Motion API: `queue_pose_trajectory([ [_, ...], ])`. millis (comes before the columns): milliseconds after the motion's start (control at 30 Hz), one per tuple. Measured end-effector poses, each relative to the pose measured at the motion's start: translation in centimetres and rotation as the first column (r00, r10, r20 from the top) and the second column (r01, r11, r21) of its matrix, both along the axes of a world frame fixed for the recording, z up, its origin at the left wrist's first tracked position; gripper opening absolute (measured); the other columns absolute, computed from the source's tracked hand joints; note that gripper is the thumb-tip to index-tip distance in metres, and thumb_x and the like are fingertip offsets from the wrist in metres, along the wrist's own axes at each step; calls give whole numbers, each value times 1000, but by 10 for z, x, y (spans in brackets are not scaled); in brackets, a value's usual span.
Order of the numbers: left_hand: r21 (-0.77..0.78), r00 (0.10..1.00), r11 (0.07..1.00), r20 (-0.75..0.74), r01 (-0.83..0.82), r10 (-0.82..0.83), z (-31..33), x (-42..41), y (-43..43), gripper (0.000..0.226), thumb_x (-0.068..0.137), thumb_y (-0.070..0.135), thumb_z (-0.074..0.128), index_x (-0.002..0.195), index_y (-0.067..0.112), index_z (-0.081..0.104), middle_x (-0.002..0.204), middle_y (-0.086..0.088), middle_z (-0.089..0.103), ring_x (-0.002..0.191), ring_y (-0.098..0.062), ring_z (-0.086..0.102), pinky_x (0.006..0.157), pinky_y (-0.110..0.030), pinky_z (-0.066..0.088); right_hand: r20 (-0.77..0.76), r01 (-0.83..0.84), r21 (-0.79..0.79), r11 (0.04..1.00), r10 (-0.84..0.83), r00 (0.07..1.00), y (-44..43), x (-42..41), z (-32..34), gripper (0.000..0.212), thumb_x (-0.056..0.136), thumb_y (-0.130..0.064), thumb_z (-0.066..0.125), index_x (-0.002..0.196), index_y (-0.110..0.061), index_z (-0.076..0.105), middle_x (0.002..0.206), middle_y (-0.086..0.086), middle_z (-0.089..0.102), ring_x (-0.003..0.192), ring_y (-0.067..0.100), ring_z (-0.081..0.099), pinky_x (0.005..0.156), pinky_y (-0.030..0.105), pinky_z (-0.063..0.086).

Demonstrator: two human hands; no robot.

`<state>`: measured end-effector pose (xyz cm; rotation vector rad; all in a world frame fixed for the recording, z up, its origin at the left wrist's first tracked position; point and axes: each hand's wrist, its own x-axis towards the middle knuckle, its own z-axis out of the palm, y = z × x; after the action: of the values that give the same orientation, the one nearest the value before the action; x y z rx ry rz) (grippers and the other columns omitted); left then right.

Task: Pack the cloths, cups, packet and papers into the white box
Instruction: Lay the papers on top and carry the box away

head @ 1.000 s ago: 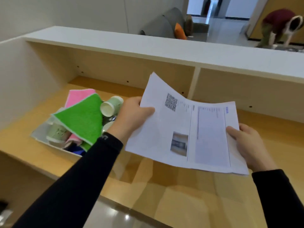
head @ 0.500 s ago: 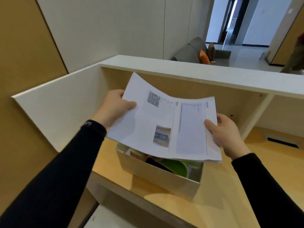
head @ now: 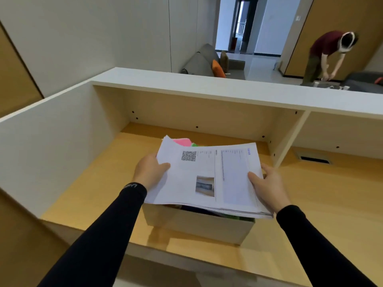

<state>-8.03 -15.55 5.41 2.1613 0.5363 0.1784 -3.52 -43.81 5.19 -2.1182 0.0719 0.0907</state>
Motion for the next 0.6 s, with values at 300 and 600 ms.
queue_pose_trajectory([
  [300,198,984,980,-173,-2,37,-25,30,-1,43,88,20,63,128,9,53,127,-12,63,114,-32,57,87,-34,43,-159,-9,17,1000,11,987,-3,15,-32,39,87,-21,59,125,-10,56,114,6,69,95,24,65,81,34,52],
  [600,434,964,900,-222,-40,150,-24,34,7,59,88,43,58,135,7,48,134,-19,54,123,-38,48,101,-44,41,-273,-35,174,984,82,958,-18,14,-38,41,93,-44,44,124,-18,52,111,4,67,91,19,65,70,31,52],
])
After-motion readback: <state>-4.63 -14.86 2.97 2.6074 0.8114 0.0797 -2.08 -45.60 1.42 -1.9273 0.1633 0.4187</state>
